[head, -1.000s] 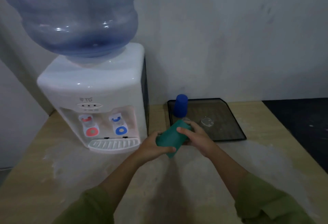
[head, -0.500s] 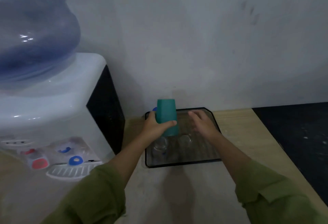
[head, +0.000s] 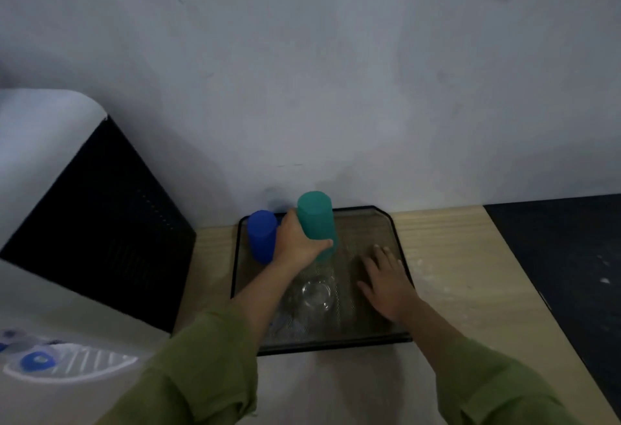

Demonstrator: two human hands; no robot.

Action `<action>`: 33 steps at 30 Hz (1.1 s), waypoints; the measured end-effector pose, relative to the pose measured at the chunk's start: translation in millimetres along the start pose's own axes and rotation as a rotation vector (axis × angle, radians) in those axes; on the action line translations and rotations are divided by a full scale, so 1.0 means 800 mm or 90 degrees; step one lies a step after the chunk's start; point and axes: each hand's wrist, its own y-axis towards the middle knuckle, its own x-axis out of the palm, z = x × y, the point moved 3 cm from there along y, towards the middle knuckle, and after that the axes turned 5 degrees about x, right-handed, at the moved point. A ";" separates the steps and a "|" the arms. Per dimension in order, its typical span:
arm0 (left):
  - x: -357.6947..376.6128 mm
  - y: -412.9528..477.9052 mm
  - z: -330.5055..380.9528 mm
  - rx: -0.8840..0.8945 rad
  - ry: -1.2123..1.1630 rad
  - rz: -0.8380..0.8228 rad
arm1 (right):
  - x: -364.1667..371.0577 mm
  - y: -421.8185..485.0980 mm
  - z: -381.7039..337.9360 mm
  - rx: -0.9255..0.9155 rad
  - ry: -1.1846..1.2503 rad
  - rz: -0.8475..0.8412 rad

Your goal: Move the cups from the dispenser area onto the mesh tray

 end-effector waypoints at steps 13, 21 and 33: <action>0.033 0.033 -0.025 0.006 0.031 0.018 | 0.037 0.004 0.016 -0.040 0.019 0.105; 0.040 0.034 -0.032 0.011 0.042 0.012 | 0.038 0.004 0.016 -0.039 0.022 0.107; 0.009 0.003 -0.003 0.030 0.043 -0.005 | -0.013 -0.001 0.000 0.003 0.100 0.073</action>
